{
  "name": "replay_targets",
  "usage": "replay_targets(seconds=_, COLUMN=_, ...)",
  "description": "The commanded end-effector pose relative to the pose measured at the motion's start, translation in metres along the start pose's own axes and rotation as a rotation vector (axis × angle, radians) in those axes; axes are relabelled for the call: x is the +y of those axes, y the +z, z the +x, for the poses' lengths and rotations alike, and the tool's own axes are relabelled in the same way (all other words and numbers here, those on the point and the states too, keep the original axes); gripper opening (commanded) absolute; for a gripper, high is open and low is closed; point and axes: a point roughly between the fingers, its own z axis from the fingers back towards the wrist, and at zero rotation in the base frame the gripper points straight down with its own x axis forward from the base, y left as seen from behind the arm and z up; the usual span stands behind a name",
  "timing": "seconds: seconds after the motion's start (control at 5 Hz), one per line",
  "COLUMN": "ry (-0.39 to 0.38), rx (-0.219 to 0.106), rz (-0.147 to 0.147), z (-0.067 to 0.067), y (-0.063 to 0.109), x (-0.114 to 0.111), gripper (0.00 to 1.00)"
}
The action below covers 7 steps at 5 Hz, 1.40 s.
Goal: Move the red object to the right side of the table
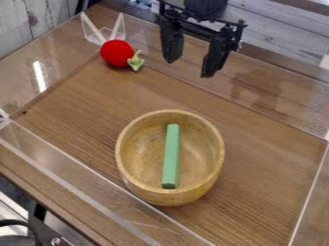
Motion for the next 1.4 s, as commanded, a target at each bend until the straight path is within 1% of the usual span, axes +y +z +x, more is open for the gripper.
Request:
replay_targets(seconds=0.0, ry=0.007, rx=0.007, rz=-0.001, z=0.003, y=-0.004, x=0.011, gripper=1.00)
replay_targets(seconds=0.2, ry=0.025, rx=-0.012, rz=-0.004, z=0.009, y=-0.003, x=0.032, gripper=1.00)
replay_targets(seconds=0.6, ry=0.070, rx=-0.072, rz=-0.002, z=0.028, y=0.005, x=0.108, gripper=1.00)
replay_targets(seconds=0.8, ry=0.076, rx=-0.093, rz=0.003, z=0.040, y=0.003, x=0.136, gripper=1.00)
replay_targets(seconds=1.0, ry=0.067, rx=-0.099, rz=0.002, z=0.048, y=-0.002, x=0.151, gripper=1.00)
replay_targets(seconds=1.2, ry=0.054, rx=-0.101, rz=0.002, z=0.052, y=-0.007, x=0.164, gripper=1.00)
